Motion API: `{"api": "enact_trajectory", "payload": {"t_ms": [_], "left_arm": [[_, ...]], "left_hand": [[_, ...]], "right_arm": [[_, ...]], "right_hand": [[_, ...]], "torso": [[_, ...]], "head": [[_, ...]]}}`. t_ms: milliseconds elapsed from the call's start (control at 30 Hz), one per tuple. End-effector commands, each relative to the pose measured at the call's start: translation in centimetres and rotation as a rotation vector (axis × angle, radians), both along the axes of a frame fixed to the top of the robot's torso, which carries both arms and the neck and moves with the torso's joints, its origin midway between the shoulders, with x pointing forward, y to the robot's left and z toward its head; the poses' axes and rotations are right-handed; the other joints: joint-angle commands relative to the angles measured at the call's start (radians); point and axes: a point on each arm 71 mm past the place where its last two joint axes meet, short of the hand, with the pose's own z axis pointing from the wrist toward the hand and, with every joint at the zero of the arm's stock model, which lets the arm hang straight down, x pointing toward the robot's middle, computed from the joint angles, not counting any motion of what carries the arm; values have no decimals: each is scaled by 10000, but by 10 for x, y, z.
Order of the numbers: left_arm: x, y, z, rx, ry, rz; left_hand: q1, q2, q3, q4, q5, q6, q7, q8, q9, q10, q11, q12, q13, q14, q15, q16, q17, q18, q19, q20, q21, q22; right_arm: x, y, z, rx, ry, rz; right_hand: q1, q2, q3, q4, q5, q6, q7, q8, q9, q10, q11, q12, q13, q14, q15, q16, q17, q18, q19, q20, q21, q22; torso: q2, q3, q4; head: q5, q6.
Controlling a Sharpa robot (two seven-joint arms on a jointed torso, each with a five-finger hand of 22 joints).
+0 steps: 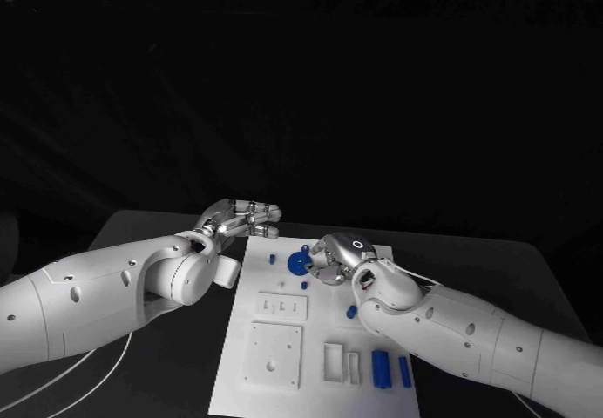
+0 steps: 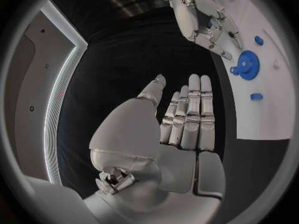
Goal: Assemble the parts on the task board
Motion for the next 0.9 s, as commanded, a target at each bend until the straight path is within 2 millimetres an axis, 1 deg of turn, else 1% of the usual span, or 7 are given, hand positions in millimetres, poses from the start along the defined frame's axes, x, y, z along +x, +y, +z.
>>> {"api": "enact_trajectory", "payload": {"t_ms": [33,267,367,600,633,767,900], "left_arm": [[0,1,1,-12,-124,25],[1,6,1,2,-153,117],[2,9,1,3,-155,143],[2,15,-2,-44,-270,193],[2,16,-2,-51,-290,199],[2,18,-4,-73,-325,199],[1,20,-6,-68,-319,194]], "left_hand": [[-14,37,-73,-20,-33,-93,-2,9,-6,-55,20,4,12,-23,36,-42,-9,-40,16,50,-8,-33],[-9,40,-73,-23,-33,-71,-5,12,-5,-46,17,5,13,-21,34,-42,-9,-40,18,49,-10,-36],[5,49,-66,-31,-36,41,-17,21,3,-12,6,4,12,-22,29,-44,-10,-41,18,46,-14,-41],[26,62,9,-56,-37,202,-72,19,2,281,-75,-4,7,-8,-8,-41,-9,-57,26,12,4,-35],[20,61,31,-54,-35,218,-77,19,2,330,-87,-1,9,0,-16,-40,-8,-62,28,3,12,-31],[-11,13,190,-50,-39,257,-104,18,1,593,-161,-8,7,22,-48,-49,-10,-94,20,-33,48,-12],[-17,-34,285,-55,-54,259,-110,18,0,654,-176,-2,11,29,-56,-55,-10,-111,11,-49,67,-1]], "right_arm": [[-2,-10,11,598,-419,-82],[-3,-42,34,1406,-181,46],[-1,-61,39,1764,233,297],[1,-111,42,2435,925,886],[2,-117,40,2474,962,910],[4,-141,33,2510,1175,876],[6,-158,25,2443,1342,714]], "right_hand": [[80,-87,40,-49,-15,95,3,-31,12,80,-10,48,204,-19,-58,55,-10,22,568,-5,49,81],[662,-139,-423,-179,-303,53,42,-32,10,80,31,35,210,-29,-33,30,-58,19,556,19,39,78],[1185,9,-950,-419,-336,32,54,-34,9,42,56,12,207,-35,-3,-45,-134,11,540,54,-40,68],[1856,245,-2031,-1102,104,-94,123,-31,6,-97,101,-121,131,-61,24,-184,-156,13,508,77,-313,77],[1903,273,-2180,-1187,233,-130,125,-26,6,-105,107,-126,125,-60,42,-184,-138,7,506,89,-314,93],[2125,430,-2882,-1436,586,-317,169,-30,3,-159,107,-171,96,-65,34,-187,-55,36,513,80,-333,159],[2314,508,-3206,-1606,616,-469,208,-36,4,-211,117,-218,64,-52,58,-201,4,50,511,106,-372,234]], "torso": [[-21,14,-43],[-84,109,-196],[-113,167,-269],[-187,305,-439],[-195,338,-476],[-208,424,-533],[-216,495,-580]], "head": [[9,31],[86,58],[124,65],[140,81],[147,87],[147,74],[169,62]]}}
